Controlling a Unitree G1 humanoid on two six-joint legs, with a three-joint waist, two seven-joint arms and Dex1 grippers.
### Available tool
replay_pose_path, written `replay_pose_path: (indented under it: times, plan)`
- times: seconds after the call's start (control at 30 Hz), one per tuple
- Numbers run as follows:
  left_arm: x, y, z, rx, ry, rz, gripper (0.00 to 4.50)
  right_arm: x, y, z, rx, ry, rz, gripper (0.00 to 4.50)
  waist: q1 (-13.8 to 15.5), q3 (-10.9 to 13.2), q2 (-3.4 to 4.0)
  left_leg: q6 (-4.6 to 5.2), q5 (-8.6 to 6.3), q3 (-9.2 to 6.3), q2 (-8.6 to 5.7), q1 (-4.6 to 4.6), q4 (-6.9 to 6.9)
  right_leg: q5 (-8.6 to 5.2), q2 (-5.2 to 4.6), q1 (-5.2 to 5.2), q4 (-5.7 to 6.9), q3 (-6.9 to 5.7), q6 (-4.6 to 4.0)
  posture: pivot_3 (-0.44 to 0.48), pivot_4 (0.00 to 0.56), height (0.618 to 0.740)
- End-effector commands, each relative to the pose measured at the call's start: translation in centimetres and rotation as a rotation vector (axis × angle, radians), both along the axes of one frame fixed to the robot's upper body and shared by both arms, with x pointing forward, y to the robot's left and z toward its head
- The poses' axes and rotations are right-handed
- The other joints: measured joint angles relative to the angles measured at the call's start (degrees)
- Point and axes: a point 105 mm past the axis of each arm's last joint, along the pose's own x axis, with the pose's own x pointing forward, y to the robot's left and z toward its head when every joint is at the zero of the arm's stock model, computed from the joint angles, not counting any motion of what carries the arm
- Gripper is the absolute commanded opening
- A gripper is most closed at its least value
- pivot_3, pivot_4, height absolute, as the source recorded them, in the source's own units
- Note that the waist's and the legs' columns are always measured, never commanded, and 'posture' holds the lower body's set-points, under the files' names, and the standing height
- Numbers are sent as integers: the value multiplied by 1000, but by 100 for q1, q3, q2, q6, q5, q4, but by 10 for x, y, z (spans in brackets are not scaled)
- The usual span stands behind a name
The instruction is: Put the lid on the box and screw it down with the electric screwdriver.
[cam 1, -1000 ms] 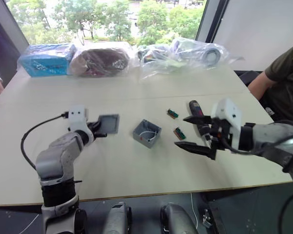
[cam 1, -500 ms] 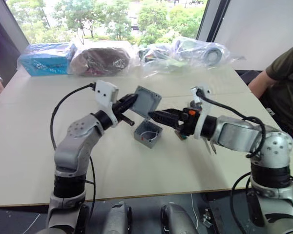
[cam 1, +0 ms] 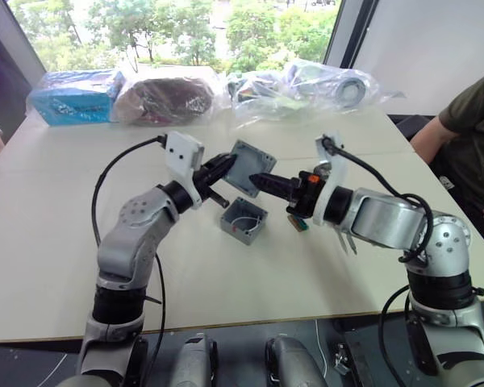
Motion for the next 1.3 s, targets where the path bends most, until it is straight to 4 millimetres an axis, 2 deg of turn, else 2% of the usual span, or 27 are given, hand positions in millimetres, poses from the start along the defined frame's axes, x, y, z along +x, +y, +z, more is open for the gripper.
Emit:
replay_pose_path:
  times: [0.03,0.1,0.17,0.2,0.3,0.4,0.5,0.53,0.63,0.7,0.77,0.83,0.97,1.03,1.3]
  plan:
    - [-3,-2,6,21,-38,-13,0,-10,6,17,31,-73,49,165,0,0,0,0,0,-1,0,-4,0,0,2,-3,0,0,1,0,150,740]
    - [-3,0,0,44,-11,-20,0,-11,5,18,6,-104,57,145,-1,0,0,0,0,-1,0,-6,0,1,2,-5,0,-1,2,0,150,740]
    - [-4,2,-5,56,16,-34,671,-12,5,20,-8,-131,63,145,-2,0,0,0,0,-1,1,-8,0,1,2,-7,-1,-1,1,0,150,740]
    - [-4,4,-7,68,31,-46,870,-12,4,20,-25,-155,68,145,-3,0,0,0,0,-1,1,-8,0,1,2,-7,-1,-1,1,0,150,740]
    - [-8,12,-7,113,40,-81,2032,-15,4,18,-185,-280,100,145,-3,1,1,0,0,-2,2,-12,0,0,2,-13,-1,-1,0,0,150,740]
    - [-13,24,-2,140,64,-145,3196,-15,4,12,-428,-505,110,145,-4,4,6,0,0,-2,1,-20,0,-1,3,-22,-1,-2,-3,0,150,740]
    - [-25,40,2,193,116,-263,4308,-12,5,-3,-731,-799,170,145,-26,5,8,0,0,-3,-1,-25,0,-10,9,-27,-10,-5,-18,0,150,740]
    - [-27,43,3,208,126,-282,4449,-11,5,-7,-787,-862,192,145,-50,5,8,0,0,-3,2,-27,-2,-11,17,-29,-21,-6,-19,0,150,740]
    - [-38,63,4,319,204,-366,4449,-5,10,-11,-921,-1160,221,145,-96,8,6,0,0,-4,3,-33,-3,-11,18,-31,-28,-9,-19,0,150,740]
    - [-44,74,2,393,245,-405,4449,5,8,-17,-1174,-1470,231,145,-110,13,13,0,0,2,0,-38,-3,-11,18,-35,-35,-8,-18,0,150,740]
    - [-48,83,-1,461,268,-434,4449,11,6,-25,-1312,-1672,240,145,-115,14,17,-1,0,13,-3,-38,-6,-10,10,-41,-38,-6,-18,0,150,740]
    - [-53,89,-4,510,273,-464,4449,13,7,-28,-1347,-1784,210,145,-105,15,16,-2,1,21,-3,-41,-8,-10,6,-43,-41,-4,-17,0,150,740]
    - [-52,98,-6,544,283,-475,4449,14,8,-37,-1368,-1883,173,145,-97,15,14,-6,3,31,-3,-47,-8,-10,6,-47,-41,-4,-17,0,150,740]
    - [-49,104,-7,557,282,-461,4449,13,9,-47,-1392,-1904,172,145,-97,16,14,-6,3,37,-2,-47,-8,-10,8,-46,-41,-4,-17,0,150,740]
    - [-52,112,-8,597,285,-478,4449,13,7,-70,-1485,-1891,135,145,-99,16,14,-7,4,41,-2,-46,-6,-10,10,-44,-36,-3,-16,0,150,740]
